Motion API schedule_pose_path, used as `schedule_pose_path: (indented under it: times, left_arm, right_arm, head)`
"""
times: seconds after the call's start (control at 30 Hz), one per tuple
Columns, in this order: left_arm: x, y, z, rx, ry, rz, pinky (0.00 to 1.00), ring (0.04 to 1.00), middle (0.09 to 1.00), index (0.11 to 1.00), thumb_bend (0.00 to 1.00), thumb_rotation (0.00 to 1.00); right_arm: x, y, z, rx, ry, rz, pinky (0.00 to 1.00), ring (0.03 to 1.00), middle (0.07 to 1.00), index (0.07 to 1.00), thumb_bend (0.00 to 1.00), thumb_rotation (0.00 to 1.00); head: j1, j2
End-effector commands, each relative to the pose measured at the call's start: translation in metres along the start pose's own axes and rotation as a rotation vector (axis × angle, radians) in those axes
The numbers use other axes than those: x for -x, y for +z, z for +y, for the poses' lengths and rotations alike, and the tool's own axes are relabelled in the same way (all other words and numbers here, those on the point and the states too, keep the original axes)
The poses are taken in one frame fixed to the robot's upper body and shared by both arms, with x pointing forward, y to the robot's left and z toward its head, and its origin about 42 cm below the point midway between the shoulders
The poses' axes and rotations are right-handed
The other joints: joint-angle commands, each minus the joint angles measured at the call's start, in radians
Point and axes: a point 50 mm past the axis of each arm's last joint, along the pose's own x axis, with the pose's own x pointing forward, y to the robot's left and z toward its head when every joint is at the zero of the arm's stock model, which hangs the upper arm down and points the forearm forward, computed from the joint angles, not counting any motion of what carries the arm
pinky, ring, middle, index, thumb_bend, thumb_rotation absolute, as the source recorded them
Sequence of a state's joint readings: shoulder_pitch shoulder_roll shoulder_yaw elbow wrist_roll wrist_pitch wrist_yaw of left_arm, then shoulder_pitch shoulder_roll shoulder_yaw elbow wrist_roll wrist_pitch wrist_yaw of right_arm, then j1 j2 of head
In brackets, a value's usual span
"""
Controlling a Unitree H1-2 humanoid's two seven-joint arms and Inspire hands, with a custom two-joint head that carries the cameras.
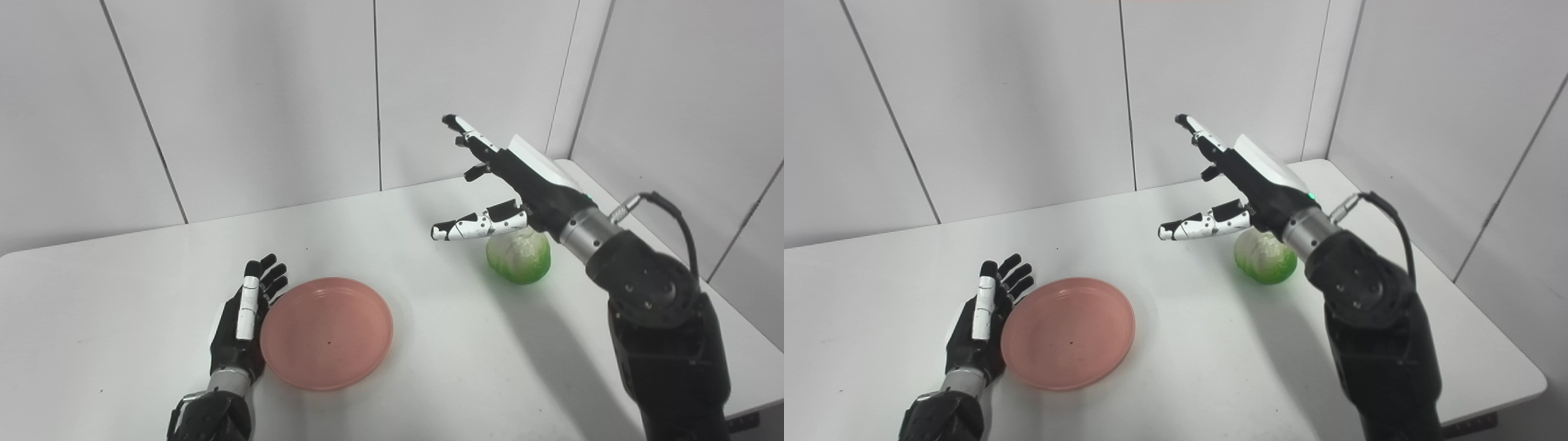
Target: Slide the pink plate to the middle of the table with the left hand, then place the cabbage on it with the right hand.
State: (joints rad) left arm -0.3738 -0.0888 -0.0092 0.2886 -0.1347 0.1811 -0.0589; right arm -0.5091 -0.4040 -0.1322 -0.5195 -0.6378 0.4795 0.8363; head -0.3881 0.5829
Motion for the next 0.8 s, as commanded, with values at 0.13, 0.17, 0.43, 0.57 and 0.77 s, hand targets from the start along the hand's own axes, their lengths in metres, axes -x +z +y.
schedule_pose_path:
  times: [0.13,0.17,0.43,0.57,0.77]
  left_arm:
    - [0.001,-0.015,0.002,0.003,0.001,0.082,0.84,0.888,0.853,0.838,0.86,0.90]
    - [0.001,-0.014,0.002,0.001,0.001,0.081,0.83,0.886,0.850,0.838,0.86,0.90]
    - [0.001,-0.014,0.000,-0.001,-0.005,0.084,0.83,0.885,0.848,0.831,0.86,0.90]
    - [0.002,-0.014,-0.001,0.002,-0.007,0.085,0.85,0.889,0.850,0.838,0.86,0.90]
    - [0.001,-0.014,-0.002,0.000,-0.003,0.085,0.85,0.882,0.840,0.836,0.87,0.89]
  right_arm:
    - [-0.014,0.001,-0.044,0.244,0.065,0.141,0.74,0.952,0.989,0.964,1.00,0.35]
    - [-0.016,0.000,-0.048,0.267,0.081,0.165,0.74,0.956,0.994,0.958,1.00,0.33]
    - [-0.043,-0.026,-0.070,0.409,0.261,0.321,0.57,0.880,1.000,0.935,1.00,0.26]
    - [-0.057,-0.035,-0.075,0.465,0.309,0.385,0.64,0.931,1.000,0.942,1.00,0.29]
    - [-0.076,-0.045,-0.075,0.573,0.347,0.443,0.73,0.954,1.000,0.937,1.00,0.33]
  head:
    - [0.000,0.000]
    - [0.000,0.000]
    - [0.007,0.002]
    - [0.010,0.002]
    - [0.012,0.002]
